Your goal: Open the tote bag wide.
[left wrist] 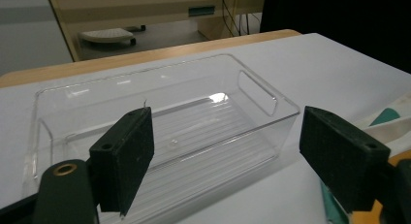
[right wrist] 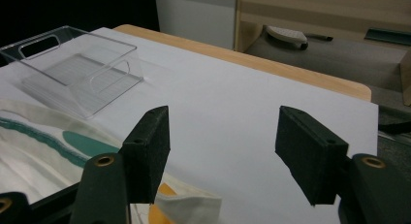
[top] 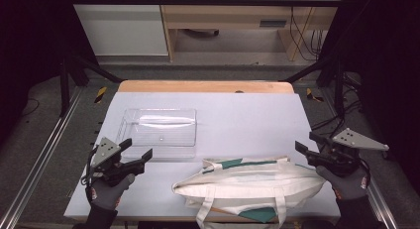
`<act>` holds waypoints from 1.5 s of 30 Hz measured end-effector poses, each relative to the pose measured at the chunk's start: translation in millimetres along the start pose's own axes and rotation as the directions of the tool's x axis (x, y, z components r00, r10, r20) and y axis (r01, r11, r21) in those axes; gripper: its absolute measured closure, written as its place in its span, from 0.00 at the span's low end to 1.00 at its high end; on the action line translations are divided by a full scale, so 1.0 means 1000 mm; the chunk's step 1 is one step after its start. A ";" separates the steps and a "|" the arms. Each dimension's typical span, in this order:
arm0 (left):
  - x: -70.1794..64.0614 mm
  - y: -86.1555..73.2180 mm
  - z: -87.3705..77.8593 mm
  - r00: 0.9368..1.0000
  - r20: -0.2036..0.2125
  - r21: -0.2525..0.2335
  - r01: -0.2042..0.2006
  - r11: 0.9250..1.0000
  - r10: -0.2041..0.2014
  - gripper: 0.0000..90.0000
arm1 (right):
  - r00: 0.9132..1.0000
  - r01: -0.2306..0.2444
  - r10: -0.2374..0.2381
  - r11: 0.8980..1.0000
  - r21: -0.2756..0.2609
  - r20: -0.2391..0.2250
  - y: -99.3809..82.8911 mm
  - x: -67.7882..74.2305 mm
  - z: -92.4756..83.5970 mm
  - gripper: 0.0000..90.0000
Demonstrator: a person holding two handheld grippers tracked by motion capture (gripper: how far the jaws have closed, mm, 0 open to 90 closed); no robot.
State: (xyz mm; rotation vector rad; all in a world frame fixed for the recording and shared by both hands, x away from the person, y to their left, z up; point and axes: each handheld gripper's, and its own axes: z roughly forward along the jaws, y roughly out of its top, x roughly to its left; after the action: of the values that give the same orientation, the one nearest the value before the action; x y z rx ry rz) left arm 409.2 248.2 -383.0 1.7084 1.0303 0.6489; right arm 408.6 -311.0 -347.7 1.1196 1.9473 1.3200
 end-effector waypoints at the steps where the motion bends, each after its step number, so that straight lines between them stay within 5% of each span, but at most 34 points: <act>1: -0.003 0.002 0.001 1.000 0.010 -0.002 -0.002 1.000 0.003 0.22 | 1.000 0.000 0.000 1.000 0.000 0.000 0.000 0.000 0.000 0.42; 11: -0.036 0.020 0.014 0.995 0.091 -0.012 -0.032 0.999 0.033 0.24 | 1.000 0.013 -0.012 1.000 0.013 -0.026 -0.002 0.005 -0.003 0.43; 25: -0.080 0.019 0.023 0.976 0.203 0.019 -0.086 0.996 0.081 0.30 | 0.995 0.085 -0.086 0.996 -0.011 -0.057 -0.005 0.013 -0.005 0.47; 30: -0.092 0.013 0.027 0.968 0.231 0.043 -0.109 0.993 0.096 0.37 | 0.992 0.081 -0.073 0.994 0.071 -0.104 -0.007 0.019 0.002 0.50; 36: -0.110 0.005 0.032 0.952 0.268 0.076 -0.172 0.982 0.146 0.44 | 0.988 0.103 -0.088 0.988 0.118 -0.125 -0.014 0.023 0.007 0.51; 45: -0.120 -0.007 0.043 0.938 0.302 0.131 -0.217 0.967 0.170 0.61 | 0.984 0.129 -0.102 0.975 0.179 -0.149 -0.026 0.029 0.016 0.61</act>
State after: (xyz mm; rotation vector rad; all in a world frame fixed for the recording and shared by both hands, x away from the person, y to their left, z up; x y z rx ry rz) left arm 382.2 124.5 -399.0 1.9978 0.7293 0.4286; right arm 397.2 -282.9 -377.2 1.0052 2.2433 1.1996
